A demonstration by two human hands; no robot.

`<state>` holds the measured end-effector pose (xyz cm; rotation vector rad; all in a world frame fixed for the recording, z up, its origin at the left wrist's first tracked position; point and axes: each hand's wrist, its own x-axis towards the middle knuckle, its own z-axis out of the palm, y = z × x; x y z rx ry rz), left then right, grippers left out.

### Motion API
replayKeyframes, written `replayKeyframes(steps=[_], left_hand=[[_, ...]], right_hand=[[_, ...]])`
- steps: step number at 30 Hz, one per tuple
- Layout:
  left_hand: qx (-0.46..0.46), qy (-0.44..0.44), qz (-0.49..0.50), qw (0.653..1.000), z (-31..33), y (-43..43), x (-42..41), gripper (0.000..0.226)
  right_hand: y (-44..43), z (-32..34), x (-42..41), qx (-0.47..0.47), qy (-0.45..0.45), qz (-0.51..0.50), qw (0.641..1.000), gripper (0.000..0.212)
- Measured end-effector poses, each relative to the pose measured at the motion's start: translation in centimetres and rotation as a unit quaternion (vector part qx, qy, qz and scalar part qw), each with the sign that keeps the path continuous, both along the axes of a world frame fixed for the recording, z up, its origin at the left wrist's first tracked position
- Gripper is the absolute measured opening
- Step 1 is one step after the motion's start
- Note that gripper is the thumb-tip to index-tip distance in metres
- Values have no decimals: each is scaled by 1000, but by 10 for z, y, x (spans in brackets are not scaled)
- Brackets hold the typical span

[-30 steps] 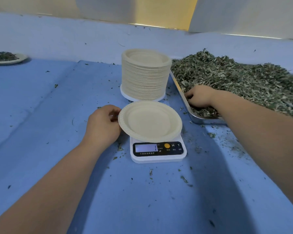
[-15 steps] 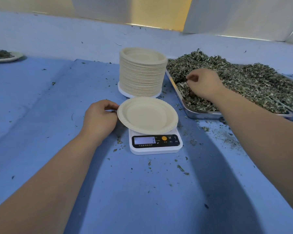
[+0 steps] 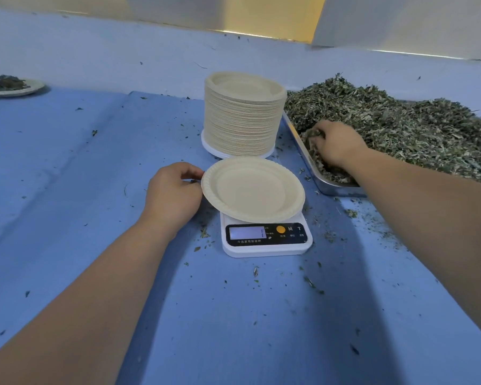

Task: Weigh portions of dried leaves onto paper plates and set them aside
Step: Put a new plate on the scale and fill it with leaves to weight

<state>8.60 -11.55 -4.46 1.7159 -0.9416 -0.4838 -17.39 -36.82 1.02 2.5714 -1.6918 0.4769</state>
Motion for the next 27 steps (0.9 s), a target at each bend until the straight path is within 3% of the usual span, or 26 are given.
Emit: replayKeyframes(steps=[5,9,27], left_hand=[[-4,-3,0,1000,1,1,-1,27],[-27,44,7,999,1,4,0,34],[-11,-49,-35,998,4,8,-7,22]], right_hand=[[12,6,-8,-26,-25,1,999,43],[19,3,-14,-41,-48,-5,998,45],[26,5,-27,-43,-150,-15,988,37]])
